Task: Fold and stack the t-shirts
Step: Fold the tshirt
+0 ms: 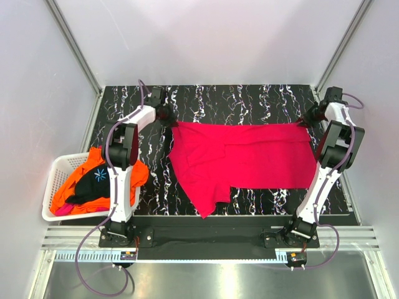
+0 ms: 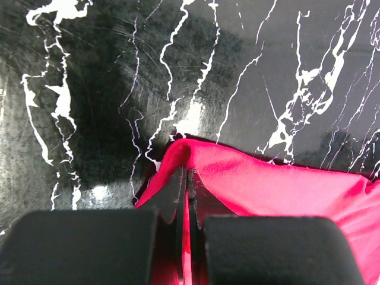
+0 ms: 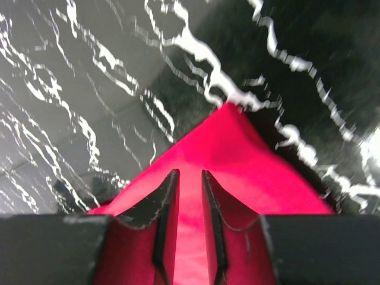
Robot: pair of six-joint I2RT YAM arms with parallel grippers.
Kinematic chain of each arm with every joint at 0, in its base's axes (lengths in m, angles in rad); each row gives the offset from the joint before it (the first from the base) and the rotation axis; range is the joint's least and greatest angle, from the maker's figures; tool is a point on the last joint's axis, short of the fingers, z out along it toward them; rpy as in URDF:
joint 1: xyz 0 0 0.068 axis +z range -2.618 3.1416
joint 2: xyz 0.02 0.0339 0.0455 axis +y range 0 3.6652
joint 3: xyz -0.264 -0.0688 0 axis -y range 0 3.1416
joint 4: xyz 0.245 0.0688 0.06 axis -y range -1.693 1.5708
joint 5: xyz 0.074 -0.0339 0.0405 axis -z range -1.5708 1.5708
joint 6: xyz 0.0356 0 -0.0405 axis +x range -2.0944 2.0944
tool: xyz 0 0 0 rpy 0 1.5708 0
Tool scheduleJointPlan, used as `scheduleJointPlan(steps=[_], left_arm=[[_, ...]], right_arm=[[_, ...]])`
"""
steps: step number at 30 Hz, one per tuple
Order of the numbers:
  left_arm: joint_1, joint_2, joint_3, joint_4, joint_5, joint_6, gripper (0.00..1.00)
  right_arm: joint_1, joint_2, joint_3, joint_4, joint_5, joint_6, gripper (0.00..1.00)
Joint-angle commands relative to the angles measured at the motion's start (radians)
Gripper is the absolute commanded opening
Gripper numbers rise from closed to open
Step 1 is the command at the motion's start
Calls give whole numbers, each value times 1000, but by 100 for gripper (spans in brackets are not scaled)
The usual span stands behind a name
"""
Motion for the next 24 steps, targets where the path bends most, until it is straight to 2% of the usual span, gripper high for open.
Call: scheduleJointPlan(steps=[1, 4, 7, 12, 24], left_arm=[[11, -48, -9, 51, -2, 19, 0], [15, -45, -7, 59, 1, 18, 0], [21, -43, -4, 65, 4, 18, 0], [32, -35, -1, 73, 12, 12, 0], [66, 3, 22, 79, 33, 19, 0]], right_arm=[[-6, 41, 87, 4, 32, -35, 27], [-6, 73, 133, 2, 27, -40, 26], [-6, 101, 154, -1, 16, -23, 20], [-6, 104, 117, 5, 19, 16, 12], [-26, 154, 113, 31, 68, 11, 10]])
